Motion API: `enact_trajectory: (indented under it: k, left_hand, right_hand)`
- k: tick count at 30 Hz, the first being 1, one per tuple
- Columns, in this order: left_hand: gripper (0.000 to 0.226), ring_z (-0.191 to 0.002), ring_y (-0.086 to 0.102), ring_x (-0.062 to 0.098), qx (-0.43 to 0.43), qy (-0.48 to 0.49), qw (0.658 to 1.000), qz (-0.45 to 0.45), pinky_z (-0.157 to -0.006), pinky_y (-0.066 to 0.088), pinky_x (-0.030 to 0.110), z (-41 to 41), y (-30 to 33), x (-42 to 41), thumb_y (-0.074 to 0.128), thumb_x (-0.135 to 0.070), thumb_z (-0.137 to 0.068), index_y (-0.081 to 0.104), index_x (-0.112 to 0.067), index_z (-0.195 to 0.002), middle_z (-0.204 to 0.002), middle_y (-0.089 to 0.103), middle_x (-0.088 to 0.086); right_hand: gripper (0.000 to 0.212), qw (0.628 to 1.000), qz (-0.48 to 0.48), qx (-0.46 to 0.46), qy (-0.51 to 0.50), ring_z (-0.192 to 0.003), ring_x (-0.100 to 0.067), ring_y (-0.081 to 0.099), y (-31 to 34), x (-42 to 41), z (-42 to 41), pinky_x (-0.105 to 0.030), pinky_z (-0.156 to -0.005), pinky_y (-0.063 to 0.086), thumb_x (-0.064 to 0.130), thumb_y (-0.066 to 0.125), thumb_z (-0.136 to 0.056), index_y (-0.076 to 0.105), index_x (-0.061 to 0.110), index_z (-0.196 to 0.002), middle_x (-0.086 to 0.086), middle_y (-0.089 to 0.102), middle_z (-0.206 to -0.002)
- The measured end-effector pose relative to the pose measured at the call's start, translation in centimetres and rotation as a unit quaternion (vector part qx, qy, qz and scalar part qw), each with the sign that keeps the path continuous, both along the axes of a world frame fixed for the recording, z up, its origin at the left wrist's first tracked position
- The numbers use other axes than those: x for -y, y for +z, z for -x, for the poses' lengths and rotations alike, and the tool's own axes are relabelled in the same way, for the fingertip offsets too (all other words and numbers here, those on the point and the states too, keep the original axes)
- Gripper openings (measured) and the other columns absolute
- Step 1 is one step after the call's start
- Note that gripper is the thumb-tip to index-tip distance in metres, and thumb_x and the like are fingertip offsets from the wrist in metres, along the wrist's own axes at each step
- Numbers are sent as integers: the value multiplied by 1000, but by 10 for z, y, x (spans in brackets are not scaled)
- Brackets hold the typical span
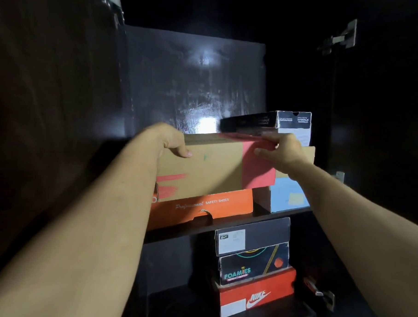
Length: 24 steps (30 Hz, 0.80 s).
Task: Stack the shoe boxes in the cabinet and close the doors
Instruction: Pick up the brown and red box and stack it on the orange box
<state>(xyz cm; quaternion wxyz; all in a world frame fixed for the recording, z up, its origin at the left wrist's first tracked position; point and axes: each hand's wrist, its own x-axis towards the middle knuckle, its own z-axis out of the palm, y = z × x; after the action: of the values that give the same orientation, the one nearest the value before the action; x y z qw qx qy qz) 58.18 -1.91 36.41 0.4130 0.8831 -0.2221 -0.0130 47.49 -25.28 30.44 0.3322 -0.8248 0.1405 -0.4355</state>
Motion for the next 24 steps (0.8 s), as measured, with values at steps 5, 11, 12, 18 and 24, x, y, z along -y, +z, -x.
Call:
enact_trajectory:
  k: [5,11,12,18,24]
  left_hand:
    - [31,-111,61,22,132,166,971,112,-96,49,33,-26,-15,6,80,-14,-76,66,-1,-101,-118,65,10]
    - [55,-140,27,37,432,221,872,58,-115,21,53,-19,-106,37,66,-9,-66,57,-14,-121,-153,31,14]
    - [59,-143,22,37,442,189,876,26,-115,20,55,-20,-122,37,65,-11,-66,55,-13,-124,-155,26,14]
    - [85,-150,-10,26,314,142,931,-118,-119,8,54,-38,-166,19,64,-32,-80,21,-22,-152,-163,-12,4]
    - [90,-150,-13,27,289,143,932,-164,-117,2,60,-42,-172,20,61,-43,-84,10,-19,-155,-164,-7,4]
  right_hand:
    - [54,997,10,48,-53,-97,-22,61,-9,-4,-36,-29,-80,47,23,80,-77,59,17,-126,-5,64,-108]
    - [39,989,-9,38,-145,-101,-32,60,-18,-21,-72,-43,-86,50,25,75,-79,51,16,-109,-9,62,-113]
    - [32,990,-8,31,-137,-102,-32,59,-21,-23,-75,-42,-87,49,23,74,-80,57,15,-107,-10,59,-115]
    - [48,995,97,-5,-36,-110,-30,60,-54,-24,-85,-41,-99,48,-3,57,-81,65,15,-125,-10,49,-138]
    - [88,963,146,-224,-39,-146,-40,19,-67,-16,-101,-53,-112,33,1,51,-88,4,38,-153,-2,-15,-162]
